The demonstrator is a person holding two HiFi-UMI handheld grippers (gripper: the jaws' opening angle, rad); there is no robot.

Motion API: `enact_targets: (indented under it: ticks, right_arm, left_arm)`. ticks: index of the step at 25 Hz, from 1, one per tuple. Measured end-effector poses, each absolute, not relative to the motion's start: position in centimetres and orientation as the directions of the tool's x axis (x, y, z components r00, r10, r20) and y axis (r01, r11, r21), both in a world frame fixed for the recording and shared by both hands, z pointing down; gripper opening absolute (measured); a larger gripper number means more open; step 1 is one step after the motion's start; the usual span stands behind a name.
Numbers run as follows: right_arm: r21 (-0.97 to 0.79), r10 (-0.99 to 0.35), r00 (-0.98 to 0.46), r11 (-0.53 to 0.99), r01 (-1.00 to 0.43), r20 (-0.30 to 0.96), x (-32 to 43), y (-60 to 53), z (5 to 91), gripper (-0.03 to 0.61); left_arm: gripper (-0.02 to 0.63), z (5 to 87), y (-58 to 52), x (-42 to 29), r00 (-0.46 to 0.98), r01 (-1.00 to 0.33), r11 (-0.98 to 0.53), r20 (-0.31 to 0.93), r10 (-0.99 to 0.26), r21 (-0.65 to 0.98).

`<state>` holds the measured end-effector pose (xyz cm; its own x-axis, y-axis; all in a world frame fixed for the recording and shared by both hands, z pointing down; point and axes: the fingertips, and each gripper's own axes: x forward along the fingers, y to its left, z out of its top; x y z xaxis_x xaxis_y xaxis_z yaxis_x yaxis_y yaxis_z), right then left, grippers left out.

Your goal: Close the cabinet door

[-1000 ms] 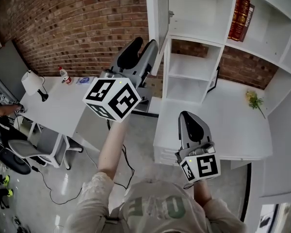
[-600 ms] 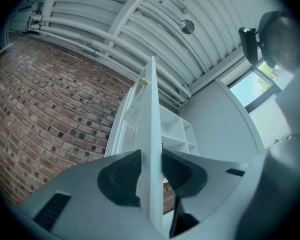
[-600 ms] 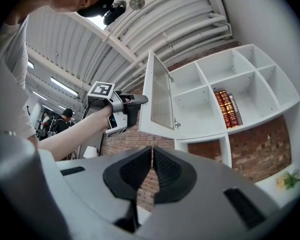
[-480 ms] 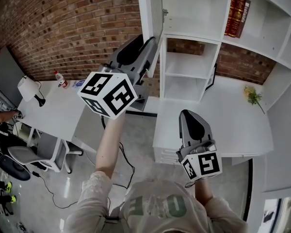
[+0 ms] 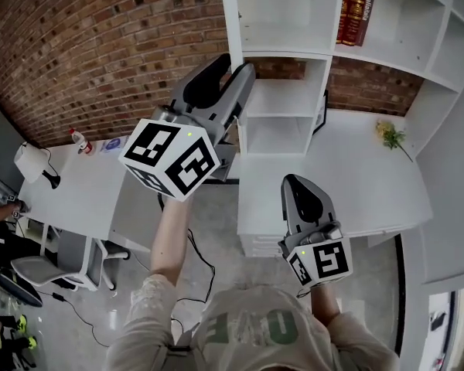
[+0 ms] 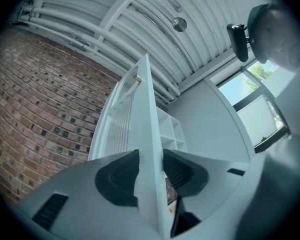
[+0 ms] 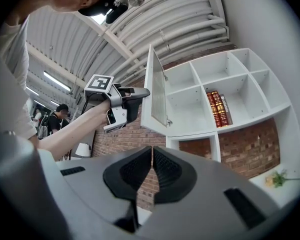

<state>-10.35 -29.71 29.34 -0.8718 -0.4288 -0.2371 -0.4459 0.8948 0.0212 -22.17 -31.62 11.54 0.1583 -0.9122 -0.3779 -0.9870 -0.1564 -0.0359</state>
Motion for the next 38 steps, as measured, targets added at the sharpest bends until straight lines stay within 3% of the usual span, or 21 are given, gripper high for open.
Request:
enact_targets:
  ticks: [3,21,30,38]
  right_arm:
    - [0.018,-0.490,-0.843,0.862,-0.506,-0.221,-8.9,-30.4,29.9,0.021]
    - [-0.016,-0.817,-0.556,0.565,-0.825,-0.151,3.7,-33.5,31.5,0.021]
    - [-0.063,-0.902,-0.413,0.423,-0.904,-0.128,10.1,-35.0,33.4,0.021]
    - [-0.073,-0.919,-0.382,0.389,-0.918,-0.093,13.3,-38.2,34.4,0.021]
  left_arm:
    - [0.153,11.6,-32.9,-20.7,0.207,-0.977,-0.211,-0.377,-0.903,-0.030]
    - [0.155,11.6,-43.2,-14.7,0.123,-0.982,-0.068,-0.332,-0.935,-0.174]
    - [0.143,11.7,-54.7,-13.4,0.044,-0.971,0.015,-0.241,-0.970,-0.240]
    - [0.098,11.7,-59.7,-14.8,-0.085,-0.934,0.162,-0.240,-0.967,-0.319]
